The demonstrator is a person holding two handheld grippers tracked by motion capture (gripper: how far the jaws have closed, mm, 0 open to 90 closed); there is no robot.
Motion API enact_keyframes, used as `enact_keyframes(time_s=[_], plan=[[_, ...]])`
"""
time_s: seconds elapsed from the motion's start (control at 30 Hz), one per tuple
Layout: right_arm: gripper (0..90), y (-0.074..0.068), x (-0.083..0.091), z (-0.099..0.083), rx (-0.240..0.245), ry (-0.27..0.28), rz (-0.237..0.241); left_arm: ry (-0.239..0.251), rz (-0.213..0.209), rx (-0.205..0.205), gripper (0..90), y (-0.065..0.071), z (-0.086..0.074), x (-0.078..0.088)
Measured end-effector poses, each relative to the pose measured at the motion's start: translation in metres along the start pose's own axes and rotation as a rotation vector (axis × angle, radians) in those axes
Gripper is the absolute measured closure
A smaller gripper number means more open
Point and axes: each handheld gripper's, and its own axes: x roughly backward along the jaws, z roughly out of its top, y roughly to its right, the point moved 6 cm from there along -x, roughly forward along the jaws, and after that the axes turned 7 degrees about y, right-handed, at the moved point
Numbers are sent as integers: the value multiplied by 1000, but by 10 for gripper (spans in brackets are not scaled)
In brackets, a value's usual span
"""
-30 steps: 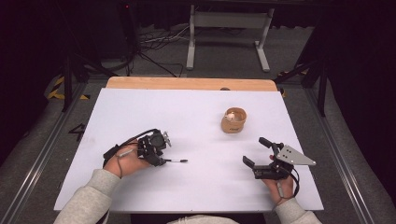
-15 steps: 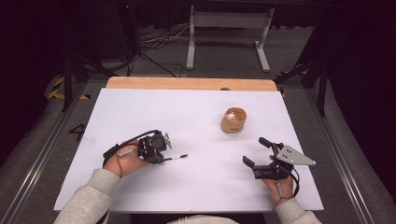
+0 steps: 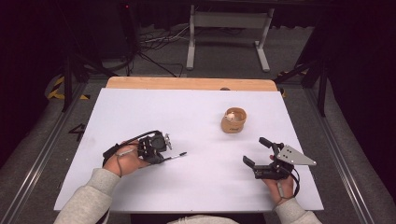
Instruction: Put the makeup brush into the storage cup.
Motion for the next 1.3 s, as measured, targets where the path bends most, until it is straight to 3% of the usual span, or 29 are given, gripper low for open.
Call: enact_keyframes(time_s=[0.2, 0.23, 0.5, 0.53, 0.73, 0.9, 0.93, 1.0, 1.07, 1.23, 1.27, 1.3], plan=[[53, 0, 0, 0, 1, -2, -3, 132, 25, 28, 849, -1, 2, 16], [53, 0, 0, 0, 0, -3, -3, 132, 25, 28, 849, -1, 2, 16], [53, 0, 0, 0, 1, -5, -3, 329, 51, 48, 849, -1, 8, 43], [53, 0, 0, 0, 1, -5, -3, 329, 51, 48, 850, -1, 8, 43], [53, -1, 0, 0, -1, -4, -5, 432, 65, 62, 850, -2, 7, 56], [53, 0, 0, -1, -2, -5, -6, 557, 55, 70, 850, -1, 2, 63], [53, 0, 0, -1, -2, -5, -6, 557, 55, 70, 850, -1, 2, 63], [53, 0, -1, -1, -1, -5, -4, 610, 49, 81, 850, -1, 1, 66], [53, -1, -1, -1, 0, -6, -4, 695, 40, 94, 850, 0, 1, 71], [53, -1, -1, -1, 1, -7, -2, 796, 34, 106, 850, 0, 2, 74], [53, -1, -1, -1, 3, -6, -2, 847, 21, 115, 850, 0, 2, 75], [53, -1, -1, -1, 3, -6, -2, 847, 21, 115, 850, 0, 2, 75]])
